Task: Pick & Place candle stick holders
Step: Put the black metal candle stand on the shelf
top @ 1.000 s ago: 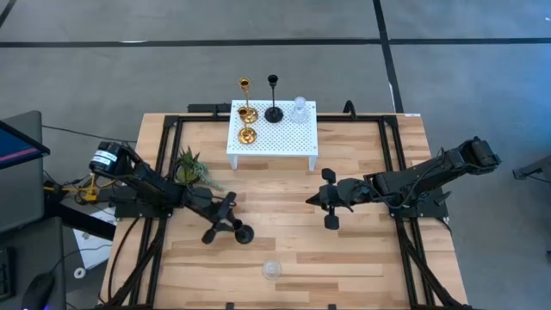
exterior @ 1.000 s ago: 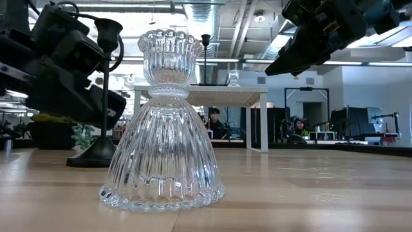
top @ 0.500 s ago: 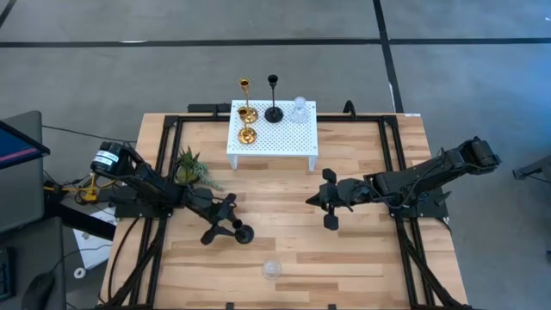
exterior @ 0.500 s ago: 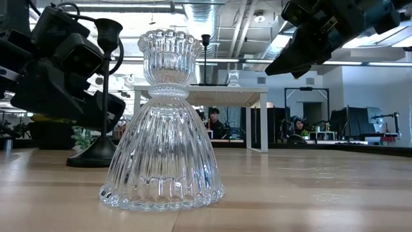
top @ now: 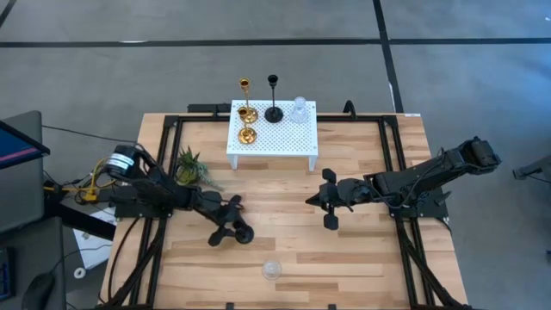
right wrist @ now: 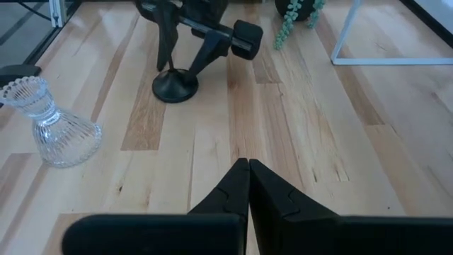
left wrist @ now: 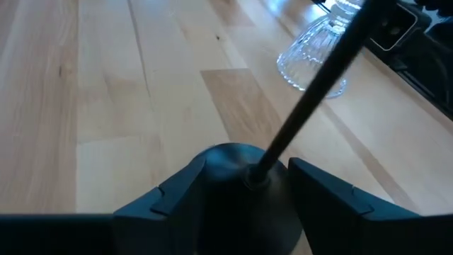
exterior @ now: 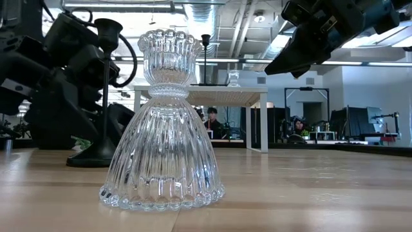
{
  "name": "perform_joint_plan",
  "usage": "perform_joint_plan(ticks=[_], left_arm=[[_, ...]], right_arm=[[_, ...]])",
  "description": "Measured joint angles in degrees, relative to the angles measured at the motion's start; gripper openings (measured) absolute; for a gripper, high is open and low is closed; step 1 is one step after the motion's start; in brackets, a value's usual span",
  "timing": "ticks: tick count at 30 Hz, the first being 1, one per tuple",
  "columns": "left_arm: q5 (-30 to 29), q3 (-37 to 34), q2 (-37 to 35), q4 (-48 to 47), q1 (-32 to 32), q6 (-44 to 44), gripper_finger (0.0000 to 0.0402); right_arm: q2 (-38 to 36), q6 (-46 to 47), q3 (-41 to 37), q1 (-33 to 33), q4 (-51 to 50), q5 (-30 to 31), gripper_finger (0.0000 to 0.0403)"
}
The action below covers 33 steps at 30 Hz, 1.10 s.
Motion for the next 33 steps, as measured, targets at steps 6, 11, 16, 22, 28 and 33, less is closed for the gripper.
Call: perform_joint_plan(ticks=[6,11,16,22,28,33], left_arm=[[-0.01,0.6,1.36,0.35,-0.01,0.0,0.0173],[0.1,0.6,1.36,0.64,0.0,-0.01,0.0132],[0.22,0.6,1.32,1.13,-0.02,-0.02,0.0089],[0.2,0.64,1.27,1.76,-0.02,-0.39,0.0061],[-1.02,0.62,1.0,3.62,-0.02,-5.49,0.0043],[-4.63,0.49,-1.16,2.85,-0.02,-9.1,0.0014]], right_arm=[[0.0,-0.19,0.0,0.0,-0.16,0.0,0.0],[0.0,-0.19,0.0,0.0,-0.38,0.02,0.0],[0.0,-0.22,0.0,0.0,-0.42,0.0,0.0],[0.0,-0.83,0.0,0.0,-0.42,0.0,0.0],[0.0,-0.83,0.0,0.0,-0.44,0.0,0.0],[0.0,-1.68,0.0,0.0,-0.44,-0.01,0.0]])
